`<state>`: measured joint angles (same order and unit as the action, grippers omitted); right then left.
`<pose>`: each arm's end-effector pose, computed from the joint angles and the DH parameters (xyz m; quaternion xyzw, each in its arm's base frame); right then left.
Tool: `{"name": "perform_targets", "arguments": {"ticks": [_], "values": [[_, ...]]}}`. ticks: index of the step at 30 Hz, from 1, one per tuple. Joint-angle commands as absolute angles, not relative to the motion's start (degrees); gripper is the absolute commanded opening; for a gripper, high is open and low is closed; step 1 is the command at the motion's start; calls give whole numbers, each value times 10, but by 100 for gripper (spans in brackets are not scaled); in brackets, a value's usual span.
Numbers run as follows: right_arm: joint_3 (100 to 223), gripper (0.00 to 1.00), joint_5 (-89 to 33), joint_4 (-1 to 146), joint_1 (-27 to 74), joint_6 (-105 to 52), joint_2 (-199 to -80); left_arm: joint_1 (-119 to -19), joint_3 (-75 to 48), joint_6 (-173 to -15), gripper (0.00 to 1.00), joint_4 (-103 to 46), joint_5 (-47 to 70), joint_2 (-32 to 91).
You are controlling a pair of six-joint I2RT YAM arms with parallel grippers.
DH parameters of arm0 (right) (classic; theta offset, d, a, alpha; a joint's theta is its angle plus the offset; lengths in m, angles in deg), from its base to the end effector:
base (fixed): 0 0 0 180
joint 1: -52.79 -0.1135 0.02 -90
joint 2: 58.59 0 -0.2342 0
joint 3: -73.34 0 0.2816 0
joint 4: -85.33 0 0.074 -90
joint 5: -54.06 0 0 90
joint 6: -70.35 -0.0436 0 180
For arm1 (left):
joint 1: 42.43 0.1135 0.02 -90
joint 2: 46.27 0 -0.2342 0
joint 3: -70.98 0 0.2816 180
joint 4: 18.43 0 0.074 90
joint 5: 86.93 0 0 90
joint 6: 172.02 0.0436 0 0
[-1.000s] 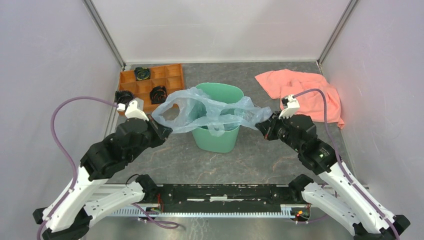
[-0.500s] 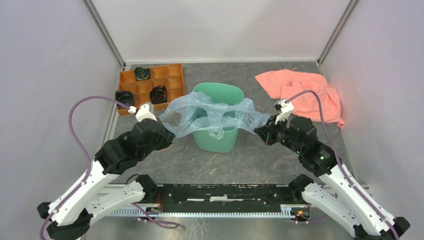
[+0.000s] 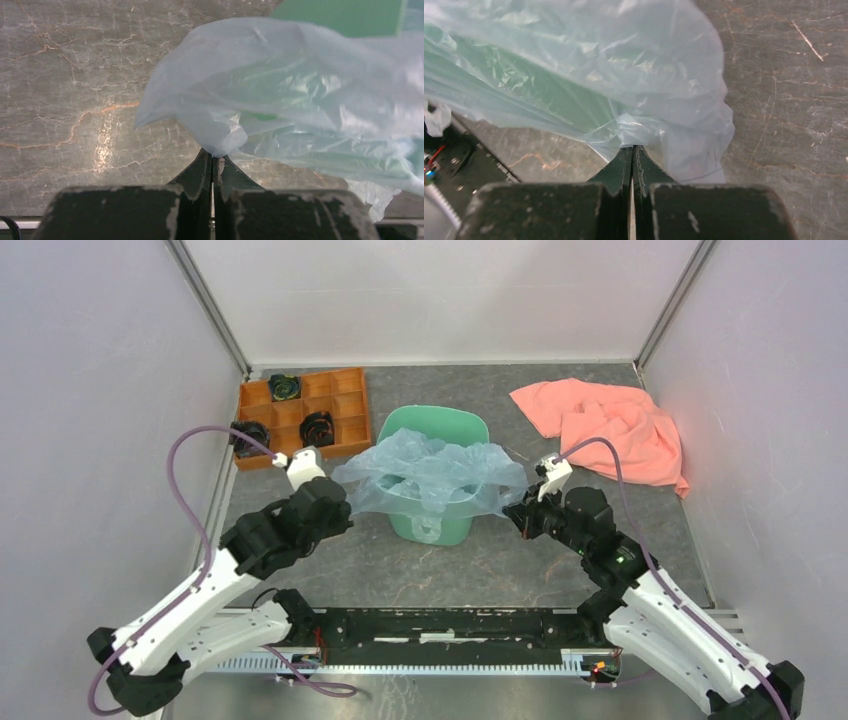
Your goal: Put the trash bags into the trash bin
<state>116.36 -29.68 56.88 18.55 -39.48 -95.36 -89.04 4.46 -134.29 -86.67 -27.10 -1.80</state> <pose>0.1800 0.1283 0.2400 -0.1342 0.8184 0.2935 0.4755 0.1473 -0.1239 0.3027 -0.1412 0.8899 -0.1167 0.4177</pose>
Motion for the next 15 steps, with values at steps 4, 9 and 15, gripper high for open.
{"name": "perform_targets", "arguments": {"ticks": [4,9,15], "values": [[1167,17,-392,753,187,-360,-1018,-887,38,-1304,7,-821,-332,16],[1263,32,-427,642,186,-315,-1082,-887,4,-1278,39,-847,-311,17],[1285,69,-404,444,187,-311,-1014,-887,-11,-1276,80,-979,-284,-75]]}}
